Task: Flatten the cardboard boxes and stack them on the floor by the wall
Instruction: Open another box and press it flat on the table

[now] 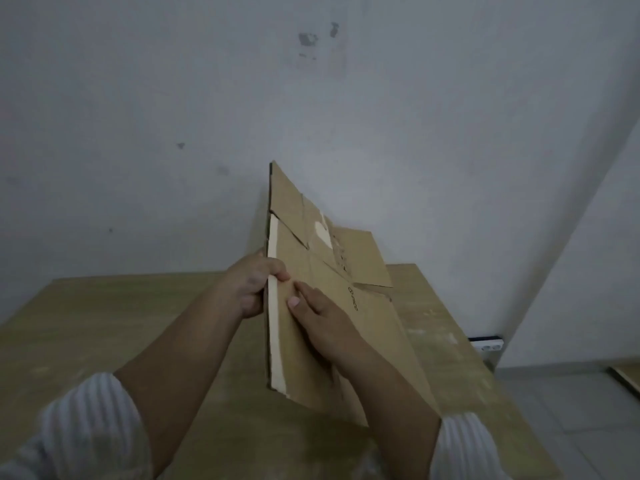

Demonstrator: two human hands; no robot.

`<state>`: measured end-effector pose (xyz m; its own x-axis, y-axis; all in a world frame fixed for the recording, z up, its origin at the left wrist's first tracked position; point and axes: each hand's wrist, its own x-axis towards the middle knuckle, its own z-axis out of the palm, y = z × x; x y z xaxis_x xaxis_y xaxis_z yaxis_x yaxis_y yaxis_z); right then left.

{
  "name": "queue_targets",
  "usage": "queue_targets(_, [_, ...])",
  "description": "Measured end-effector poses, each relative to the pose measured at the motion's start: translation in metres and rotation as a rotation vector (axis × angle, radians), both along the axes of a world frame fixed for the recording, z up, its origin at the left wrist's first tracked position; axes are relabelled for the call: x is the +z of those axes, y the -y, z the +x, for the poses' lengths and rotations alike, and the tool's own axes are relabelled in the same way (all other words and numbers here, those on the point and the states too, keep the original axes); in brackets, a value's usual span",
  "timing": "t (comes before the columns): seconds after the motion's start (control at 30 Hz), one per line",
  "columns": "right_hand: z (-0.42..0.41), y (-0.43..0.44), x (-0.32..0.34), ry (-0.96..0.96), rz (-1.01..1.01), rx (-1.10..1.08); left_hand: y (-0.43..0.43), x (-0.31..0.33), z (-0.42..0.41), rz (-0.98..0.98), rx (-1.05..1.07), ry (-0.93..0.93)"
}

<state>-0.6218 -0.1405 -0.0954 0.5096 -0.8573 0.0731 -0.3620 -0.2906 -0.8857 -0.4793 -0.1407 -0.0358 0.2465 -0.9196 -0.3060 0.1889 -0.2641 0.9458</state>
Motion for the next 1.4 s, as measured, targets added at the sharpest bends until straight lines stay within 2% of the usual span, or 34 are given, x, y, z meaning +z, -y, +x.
queue_targets(0.2, [0.086, -0.031, -0.071, -0.111, 0.212, 0.074, -0.024, -0.067, 0.077, 0.184, 0.017, 0.171])
queue_targets(0.33, [0.115, -0.034, -0.098, -0.198, 0.214, 0.079, -0.025, -0.098, 0.110, 0.208, 0.020, 0.259])
queue_targets(0.4, [0.122, -0.030, -0.108, -0.256, 0.206, 0.093, -0.021, -0.111, 0.117, 0.223, 0.032, 0.375])
queue_targets(0.53, [0.130, -0.014, -0.134, -0.370, 0.200, 0.115, -0.008, -0.138, 0.125, 0.355, 0.031, 0.776])
queue_targets(0.63, [0.126, 0.004, -0.155, -0.446, 0.193, 0.119, 0.003, -0.169, 0.136, 0.417, 0.000, 0.985])
queue_targets(0.8, [0.114, 0.055, -0.178, -0.447, 0.136, 0.022, 0.034, -0.203, 0.130, 0.611, -0.016, 1.286])
queue_targets(0.9, [0.109, 0.097, -0.190, -0.448, 0.117, -0.023, 0.068, -0.218, 0.129, 0.673, 0.006, 1.311])
queue_targets(0.97, [0.110, 0.126, -0.198, -0.470, 0.080, -0.047, 0.094, -0.231, 0.131, 0.678, -0.144, 1.295])
queue_targets(1.1, [0.119, 0.178, -0.211, -0.578, -0.076, -0.046, 0.136, -0.264, 0.120, 0.492, -0.377, 1.208])
queue_targets(1.23, [0.124, 0.225, -0.227, -0.668, -0.185, -0.064, 0.169, -0.286, 0.113, 0.397, -0.352, 1.244])
queue_targets(1.4, [0.138, 0.270, -0.244, -0.716, -0.216, -0.104, 0.207, -0.300, 0.122, 0.307, -0.248, 1.353])
